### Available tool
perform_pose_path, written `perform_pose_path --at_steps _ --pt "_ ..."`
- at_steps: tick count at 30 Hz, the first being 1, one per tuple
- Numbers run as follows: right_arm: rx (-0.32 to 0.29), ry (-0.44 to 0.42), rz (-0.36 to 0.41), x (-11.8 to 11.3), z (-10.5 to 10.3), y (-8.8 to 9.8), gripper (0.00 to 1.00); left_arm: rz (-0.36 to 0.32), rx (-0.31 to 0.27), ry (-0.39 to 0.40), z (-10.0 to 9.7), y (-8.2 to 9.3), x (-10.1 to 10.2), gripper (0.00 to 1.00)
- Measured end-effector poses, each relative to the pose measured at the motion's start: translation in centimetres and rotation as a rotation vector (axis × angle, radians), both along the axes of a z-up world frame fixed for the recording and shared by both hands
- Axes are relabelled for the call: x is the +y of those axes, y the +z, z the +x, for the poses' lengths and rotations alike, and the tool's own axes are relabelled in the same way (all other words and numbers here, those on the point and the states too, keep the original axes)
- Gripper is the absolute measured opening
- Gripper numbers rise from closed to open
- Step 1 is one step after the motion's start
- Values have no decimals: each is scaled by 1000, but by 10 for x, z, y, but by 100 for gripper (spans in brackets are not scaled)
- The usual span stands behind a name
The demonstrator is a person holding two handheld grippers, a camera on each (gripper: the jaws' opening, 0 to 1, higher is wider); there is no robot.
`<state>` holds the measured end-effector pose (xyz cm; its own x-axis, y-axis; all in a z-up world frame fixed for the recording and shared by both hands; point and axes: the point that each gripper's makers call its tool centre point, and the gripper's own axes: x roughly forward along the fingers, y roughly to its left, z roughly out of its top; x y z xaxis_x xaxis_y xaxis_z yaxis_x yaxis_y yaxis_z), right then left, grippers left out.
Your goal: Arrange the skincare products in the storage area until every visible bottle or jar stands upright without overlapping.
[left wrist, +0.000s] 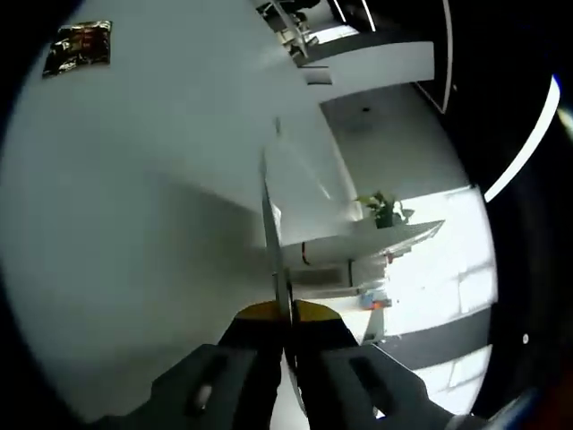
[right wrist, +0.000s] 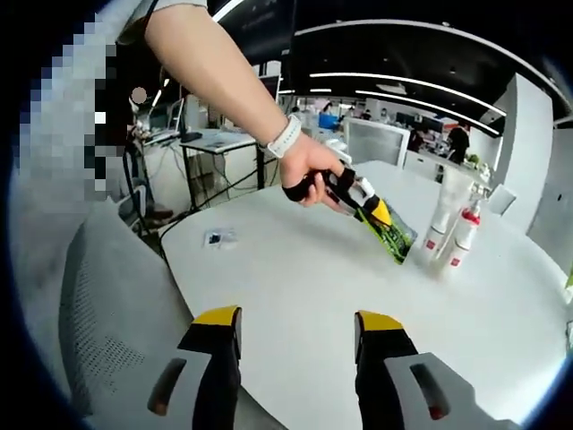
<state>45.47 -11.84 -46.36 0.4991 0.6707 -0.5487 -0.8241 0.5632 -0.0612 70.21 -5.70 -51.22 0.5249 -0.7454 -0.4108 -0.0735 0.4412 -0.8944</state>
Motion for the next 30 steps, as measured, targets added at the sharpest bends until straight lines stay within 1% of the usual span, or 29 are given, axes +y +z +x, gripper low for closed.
perform_pose_path --at_steps 5,8,13,15,19,21,23,27,30 --pt "8 1 -3 0 0 -2 47 11 22 -4 5 -7 -4 0" --pt "11 -1 -5 -1 0 -3 47 21 23 -5 10 -9 -5 0" --pt "14 -1 -7 -1 0 -4 47 81 24 -33 12 -16 -7 0" --pt "14 2 -10 -1 -1 -4 47 81 30 -35 12 -16 -8 0" --pt "16 0 -10 -1 0 -4 46 77 26 -24 17 -13 -8 1" --pt "16 -3 -11 -1 0 -4 46 88 30 -3 20 -13 -6 4" --pt "15 -1 -11 -1 0 -4 46 93 30 1 22 -12 -6 7" --pt "12 0 -13 -1 0 -4 46 135 26 -16 20 -14 -4 16" --pt "10 1 -15 -1 0 -4 45 160 19 -17 20 -15 -1 20"
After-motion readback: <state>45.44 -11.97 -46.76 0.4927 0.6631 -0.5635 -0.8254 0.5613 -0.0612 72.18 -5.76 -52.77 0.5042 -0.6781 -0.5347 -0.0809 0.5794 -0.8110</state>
